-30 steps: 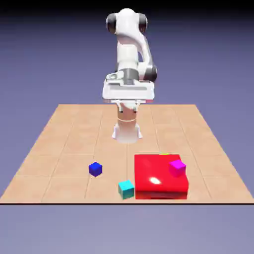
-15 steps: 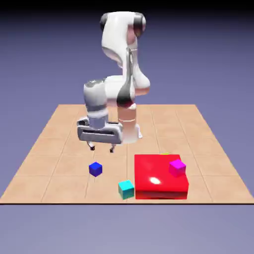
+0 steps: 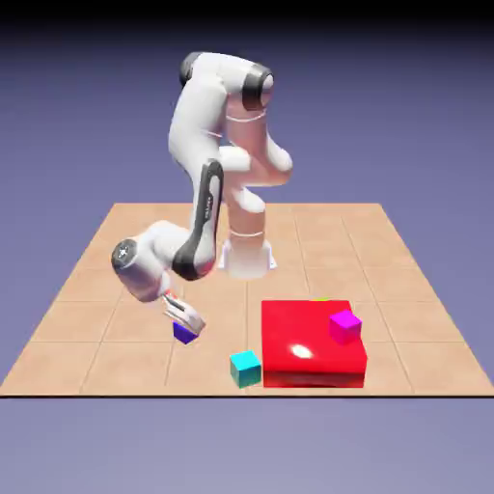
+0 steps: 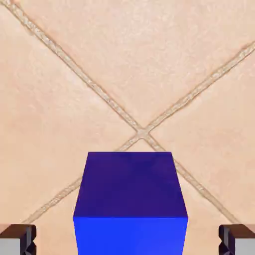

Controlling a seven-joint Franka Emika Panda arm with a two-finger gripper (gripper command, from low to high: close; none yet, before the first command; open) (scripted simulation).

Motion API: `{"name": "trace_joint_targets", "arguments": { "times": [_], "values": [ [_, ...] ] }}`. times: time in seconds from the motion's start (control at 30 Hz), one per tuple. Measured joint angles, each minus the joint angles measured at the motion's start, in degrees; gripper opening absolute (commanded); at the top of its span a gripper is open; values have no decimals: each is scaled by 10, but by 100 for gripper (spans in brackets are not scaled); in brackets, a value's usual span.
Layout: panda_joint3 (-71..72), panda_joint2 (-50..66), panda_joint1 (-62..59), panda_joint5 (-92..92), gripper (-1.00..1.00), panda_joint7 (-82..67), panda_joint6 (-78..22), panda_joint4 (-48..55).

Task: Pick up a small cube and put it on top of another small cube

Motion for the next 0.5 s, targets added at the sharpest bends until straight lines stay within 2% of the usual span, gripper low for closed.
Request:
{"name": "trace_joint_targets", "arguments": {
  "times": [0.17, 0.5],
  "values": [
    [-35, -74, 14, -52, -100, 44, -91, 27],
    [172, -81, -93, 10, -100, 287, -73, 82]
  ]
}}
